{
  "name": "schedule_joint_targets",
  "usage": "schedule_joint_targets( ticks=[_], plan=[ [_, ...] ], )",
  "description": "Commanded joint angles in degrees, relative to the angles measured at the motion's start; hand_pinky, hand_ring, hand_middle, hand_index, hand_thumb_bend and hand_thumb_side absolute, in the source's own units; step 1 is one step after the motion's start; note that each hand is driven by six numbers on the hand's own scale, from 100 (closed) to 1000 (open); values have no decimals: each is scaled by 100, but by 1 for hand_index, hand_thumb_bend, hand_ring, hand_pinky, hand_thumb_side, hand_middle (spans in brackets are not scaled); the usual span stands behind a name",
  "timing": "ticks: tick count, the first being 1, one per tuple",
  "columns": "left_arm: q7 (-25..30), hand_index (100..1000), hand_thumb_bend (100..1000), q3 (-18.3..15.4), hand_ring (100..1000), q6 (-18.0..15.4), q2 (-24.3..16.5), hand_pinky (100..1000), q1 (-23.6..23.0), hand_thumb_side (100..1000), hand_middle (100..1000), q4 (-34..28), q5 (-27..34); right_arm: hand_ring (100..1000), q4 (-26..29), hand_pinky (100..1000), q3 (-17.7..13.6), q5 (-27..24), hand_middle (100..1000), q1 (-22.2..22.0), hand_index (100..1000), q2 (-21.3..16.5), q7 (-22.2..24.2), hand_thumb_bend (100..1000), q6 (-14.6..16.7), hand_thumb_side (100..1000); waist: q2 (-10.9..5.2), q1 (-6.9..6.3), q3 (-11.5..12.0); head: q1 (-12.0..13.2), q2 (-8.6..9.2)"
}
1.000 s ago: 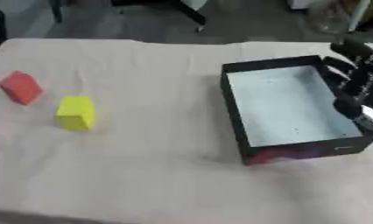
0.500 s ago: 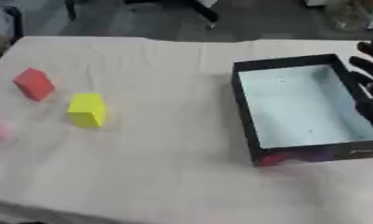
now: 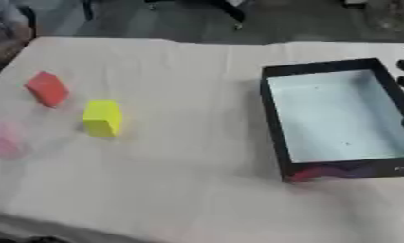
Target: Pick up the objects with one hand, pass them to the other hand, and then place them into the box on the other side of the table.
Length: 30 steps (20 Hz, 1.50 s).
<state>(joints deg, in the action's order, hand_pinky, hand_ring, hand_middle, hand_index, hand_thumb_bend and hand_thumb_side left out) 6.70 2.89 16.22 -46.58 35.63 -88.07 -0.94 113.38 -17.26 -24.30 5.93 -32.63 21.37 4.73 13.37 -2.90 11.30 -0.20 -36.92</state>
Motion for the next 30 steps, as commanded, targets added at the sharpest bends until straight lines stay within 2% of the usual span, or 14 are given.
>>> schedule_joint_targets(
  ticks=[1,6,11,14,17,23,30],
  plan=[
    [835,871,712,17,797,75,-556,950,224,386,817,200,-219,1000,121,1000,-16,63,1000,2,1000,-226,19,617,96,286,42,-49,4,-4,130],
    [2089,888,804,20,845,-156,-889,958,492,311,825,661,-533,1000,121,1000,-6,157,1000,-29,1000,-240,46,616,172,288,105,-46,3,-37,223],
    [3352,897,824,83,889,-531,-1078,954,810,287,839,1192,-1237,1000,121,1000,8,202,1000,-36,1000,-254,57,616,222,288,124,-38,-4,-15,259],
    [3861,898,822,107,903,-725,-1077,952,978,263,840,1412,-1585,1000,121,1000,17,198,1000,-38,1000,-274,60,616,242,289,117,-35,6,40,263],
    [4117,898,819,118,913,-815,-1057,949,1078,240,840,1584,-1889,1000,121,1000,17,204,1000,-50,1000,-279,62,616,250,289,111,-38,15,118,282],
    [4216,902,801,145,923,-807,-1008,946,1111,224,846,1813,-2319,1000,121,1000,9,224,1000,-63,1000,-273,62,615,261,290,123,-34,13,334,339],
    [4351,899,811,243,937,-774,-942,938,1148,208,851,2103,-2725,1000,121,1000,11,270,1000,-60,1000,-243,77,615,268,290,161,-13,18,352,331]
  ],
)
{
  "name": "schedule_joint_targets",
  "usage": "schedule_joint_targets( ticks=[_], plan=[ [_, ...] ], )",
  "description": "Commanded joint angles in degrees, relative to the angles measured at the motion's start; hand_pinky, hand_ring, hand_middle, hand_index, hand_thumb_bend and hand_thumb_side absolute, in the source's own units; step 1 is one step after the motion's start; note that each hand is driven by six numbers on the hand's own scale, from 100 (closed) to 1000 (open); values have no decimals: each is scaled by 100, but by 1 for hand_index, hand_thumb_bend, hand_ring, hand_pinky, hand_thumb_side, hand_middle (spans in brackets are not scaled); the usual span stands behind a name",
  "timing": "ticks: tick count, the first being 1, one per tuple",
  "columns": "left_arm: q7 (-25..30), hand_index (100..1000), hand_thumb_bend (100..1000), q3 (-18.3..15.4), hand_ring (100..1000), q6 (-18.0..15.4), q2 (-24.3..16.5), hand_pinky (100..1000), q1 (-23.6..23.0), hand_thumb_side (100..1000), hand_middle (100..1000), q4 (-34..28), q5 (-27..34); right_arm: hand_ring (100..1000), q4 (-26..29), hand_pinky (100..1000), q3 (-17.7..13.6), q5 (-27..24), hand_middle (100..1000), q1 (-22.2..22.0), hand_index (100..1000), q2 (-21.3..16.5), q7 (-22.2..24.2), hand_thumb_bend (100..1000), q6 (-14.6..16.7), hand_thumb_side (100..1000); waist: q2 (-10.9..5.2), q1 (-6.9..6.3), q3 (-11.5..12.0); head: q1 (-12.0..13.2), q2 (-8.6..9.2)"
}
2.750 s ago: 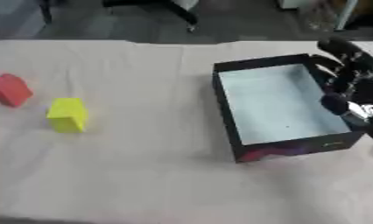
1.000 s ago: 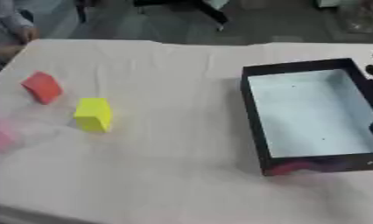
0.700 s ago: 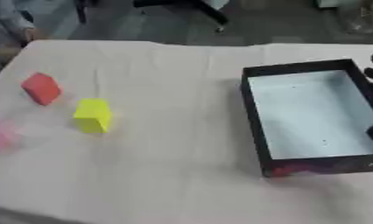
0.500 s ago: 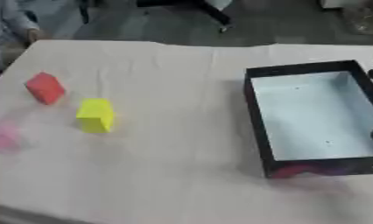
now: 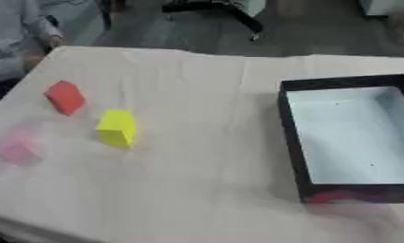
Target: Pick up the objects with one hand, pass them to the other hand, and then place them into the box on the other side of the table.
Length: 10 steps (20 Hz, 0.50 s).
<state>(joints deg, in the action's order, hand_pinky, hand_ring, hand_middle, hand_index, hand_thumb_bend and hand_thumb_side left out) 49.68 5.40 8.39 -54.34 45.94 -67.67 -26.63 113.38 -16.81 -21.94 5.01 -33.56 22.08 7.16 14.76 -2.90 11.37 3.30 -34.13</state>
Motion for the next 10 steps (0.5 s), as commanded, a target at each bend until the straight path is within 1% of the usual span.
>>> schedule_joint_targets(
  ticks=[1,6,10],
  plan=[
    [69,895,815,23,940,17,-150,935,125,205,851,106,-243,1000,121,1000,-32,39,1000,35,1000,-145,10,615,25,290,26,-9,11,-8,50],
    [82,879,822,121,948,72,-33,928,185,191,852,308,-665,1000,121,1000,-32,59,1000,41,1000,-123,19,615,40,291,53,15,-6,-21,39],
    [52,874,828,173,949,123,77,925,219,203,853,450,-919,1000,121,1000,-33,82,1000,44,1000,-104,25,615,41,290,75,18,-21,-2,23]
  ],
)
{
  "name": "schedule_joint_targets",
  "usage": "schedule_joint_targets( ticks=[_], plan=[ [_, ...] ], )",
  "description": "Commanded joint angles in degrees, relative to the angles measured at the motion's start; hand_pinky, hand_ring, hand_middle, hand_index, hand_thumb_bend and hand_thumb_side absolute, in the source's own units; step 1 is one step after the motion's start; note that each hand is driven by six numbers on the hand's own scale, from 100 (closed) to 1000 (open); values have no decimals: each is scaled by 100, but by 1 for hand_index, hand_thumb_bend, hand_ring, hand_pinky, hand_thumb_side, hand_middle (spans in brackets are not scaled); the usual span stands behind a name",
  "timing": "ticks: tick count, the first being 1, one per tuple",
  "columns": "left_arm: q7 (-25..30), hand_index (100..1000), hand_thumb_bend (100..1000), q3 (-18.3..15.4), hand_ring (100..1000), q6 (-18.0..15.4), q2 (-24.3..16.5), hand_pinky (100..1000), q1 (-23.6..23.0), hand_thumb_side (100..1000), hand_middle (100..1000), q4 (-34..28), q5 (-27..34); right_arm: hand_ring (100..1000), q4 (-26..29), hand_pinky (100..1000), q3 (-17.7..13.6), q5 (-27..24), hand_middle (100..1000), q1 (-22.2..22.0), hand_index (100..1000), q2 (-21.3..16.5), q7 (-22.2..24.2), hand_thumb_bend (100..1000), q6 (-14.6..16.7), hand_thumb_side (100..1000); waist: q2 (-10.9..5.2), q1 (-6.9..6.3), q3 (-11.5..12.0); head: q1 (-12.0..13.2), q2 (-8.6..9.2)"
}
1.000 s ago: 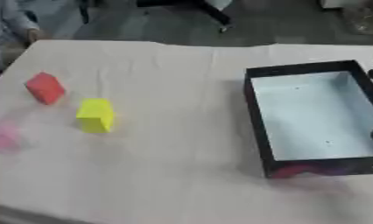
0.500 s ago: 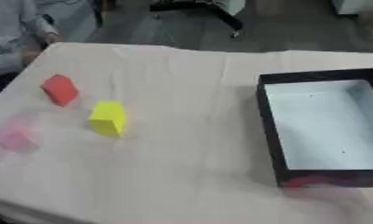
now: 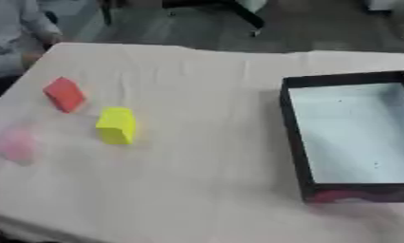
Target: Pick up the objects with one hand, pass them to the other hand, and then place them into the box on the other side of the table.
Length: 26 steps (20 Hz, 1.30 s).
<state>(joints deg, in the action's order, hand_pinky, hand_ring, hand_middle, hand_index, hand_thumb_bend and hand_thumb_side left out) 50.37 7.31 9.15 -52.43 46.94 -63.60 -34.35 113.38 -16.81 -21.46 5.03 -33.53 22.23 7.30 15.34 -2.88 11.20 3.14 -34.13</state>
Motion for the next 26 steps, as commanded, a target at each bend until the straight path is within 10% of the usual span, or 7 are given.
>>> schedule_joint_targets(
  ticks=[1,26],
  plan=[
    [-33,871,828,-12,949,60,-83,925,129,206,852,72,-188,1000,121,1000,-34,40,1000,44,1000,-99,12,615,21,291,21,15,-5,17,22],
    [-622,859,787,20,975,169,807,901,382,100,858,1573,-1751,1000,121,1000,-11,191,1000,71,1000,109,107,616,-107,294,98,57,-85,176,26]
  ],
)
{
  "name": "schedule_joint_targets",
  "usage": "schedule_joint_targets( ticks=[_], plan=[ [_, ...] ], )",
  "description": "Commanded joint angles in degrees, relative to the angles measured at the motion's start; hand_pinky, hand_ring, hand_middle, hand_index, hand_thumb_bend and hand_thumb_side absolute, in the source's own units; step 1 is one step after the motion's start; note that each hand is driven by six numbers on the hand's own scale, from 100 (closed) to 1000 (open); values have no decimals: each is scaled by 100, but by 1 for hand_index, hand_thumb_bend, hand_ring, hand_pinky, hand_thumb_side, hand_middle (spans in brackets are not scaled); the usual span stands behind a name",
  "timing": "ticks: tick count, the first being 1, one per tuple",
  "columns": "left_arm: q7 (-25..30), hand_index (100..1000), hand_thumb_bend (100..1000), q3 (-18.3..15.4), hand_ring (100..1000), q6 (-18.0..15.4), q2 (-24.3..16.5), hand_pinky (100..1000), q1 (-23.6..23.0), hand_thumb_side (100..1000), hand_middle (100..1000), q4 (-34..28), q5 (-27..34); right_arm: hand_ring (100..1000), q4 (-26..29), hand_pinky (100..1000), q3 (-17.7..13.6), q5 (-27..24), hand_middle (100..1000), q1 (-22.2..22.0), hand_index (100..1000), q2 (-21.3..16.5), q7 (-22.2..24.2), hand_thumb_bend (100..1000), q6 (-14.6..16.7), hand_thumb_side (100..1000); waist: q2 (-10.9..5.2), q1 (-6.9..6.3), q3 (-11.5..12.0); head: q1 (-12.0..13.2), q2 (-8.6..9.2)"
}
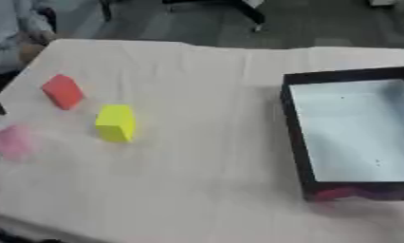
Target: Pick up the objects with one hand, pass them to the other hand, and then place them into the box on the other side of the table.
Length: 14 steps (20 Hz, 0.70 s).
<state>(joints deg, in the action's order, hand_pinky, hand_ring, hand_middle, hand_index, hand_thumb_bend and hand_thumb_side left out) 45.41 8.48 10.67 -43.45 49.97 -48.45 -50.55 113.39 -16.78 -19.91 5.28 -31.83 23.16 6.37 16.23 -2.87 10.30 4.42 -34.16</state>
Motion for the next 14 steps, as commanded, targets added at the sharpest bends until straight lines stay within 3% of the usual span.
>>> schedule_joint_targets(
  ticks=[1,14],
  plan=[
    [-169,857,781,-105,976,27,-66,901,77,100,858,98,-174,1000,121,1000,-12,42,1000,49,1000,-53,17,617,-19,294,10,58,1,57,31],
    [-540,818,584,-222,942,191,120,901,39,100,844,362,-124,1000,121,1000,8,98,1000,62,1000,-6,67,615,-43,292,37,60,-59,123,55]
  ],
)
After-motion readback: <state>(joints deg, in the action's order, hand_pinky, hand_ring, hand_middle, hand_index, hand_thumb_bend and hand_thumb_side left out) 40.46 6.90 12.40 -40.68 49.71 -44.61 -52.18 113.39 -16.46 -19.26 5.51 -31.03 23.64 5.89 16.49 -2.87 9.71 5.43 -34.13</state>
